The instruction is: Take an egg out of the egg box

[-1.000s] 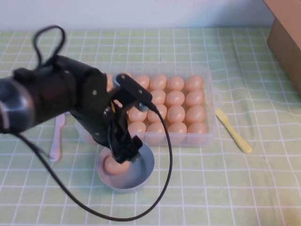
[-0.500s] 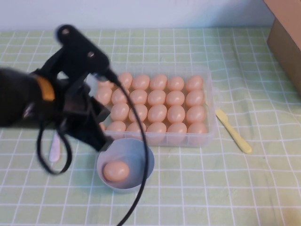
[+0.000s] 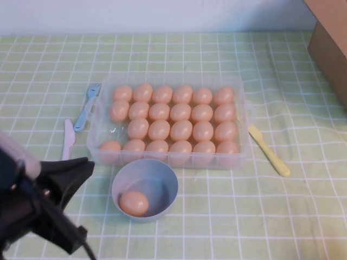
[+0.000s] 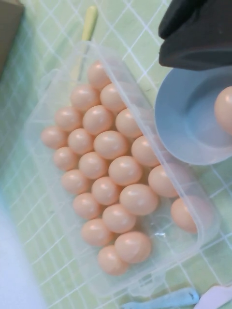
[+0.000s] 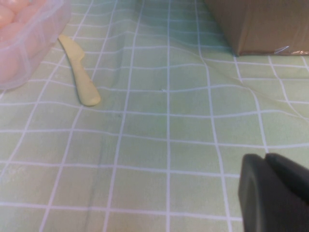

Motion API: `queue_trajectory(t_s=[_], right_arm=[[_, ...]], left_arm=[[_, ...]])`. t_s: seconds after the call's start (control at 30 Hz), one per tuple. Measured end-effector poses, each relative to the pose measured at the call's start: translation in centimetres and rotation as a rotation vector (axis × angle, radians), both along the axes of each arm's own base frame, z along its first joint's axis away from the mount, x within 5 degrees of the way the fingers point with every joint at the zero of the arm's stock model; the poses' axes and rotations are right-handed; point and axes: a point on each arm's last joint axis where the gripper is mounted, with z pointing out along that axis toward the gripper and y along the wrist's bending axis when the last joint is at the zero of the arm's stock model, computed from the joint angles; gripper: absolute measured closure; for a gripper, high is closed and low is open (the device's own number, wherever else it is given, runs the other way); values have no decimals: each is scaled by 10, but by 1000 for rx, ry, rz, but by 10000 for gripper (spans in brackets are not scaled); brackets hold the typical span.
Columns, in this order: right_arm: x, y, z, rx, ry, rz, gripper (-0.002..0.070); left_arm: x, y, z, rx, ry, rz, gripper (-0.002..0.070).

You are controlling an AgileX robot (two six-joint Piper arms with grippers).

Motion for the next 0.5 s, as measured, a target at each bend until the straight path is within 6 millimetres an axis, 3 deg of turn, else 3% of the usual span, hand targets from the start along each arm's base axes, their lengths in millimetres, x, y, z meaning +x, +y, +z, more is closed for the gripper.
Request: queue_trajectory(t_s=[0.27, 0.5], right_arm=[[0, 0, 0, 0, 0, 0, 694], [0, 0, 0, 0, 0, 0, 694]], left_arm=[[-6, 5, -20, 9, 4, 4, 675], [-15, 15, -38, -72, -186, 32, 675]])
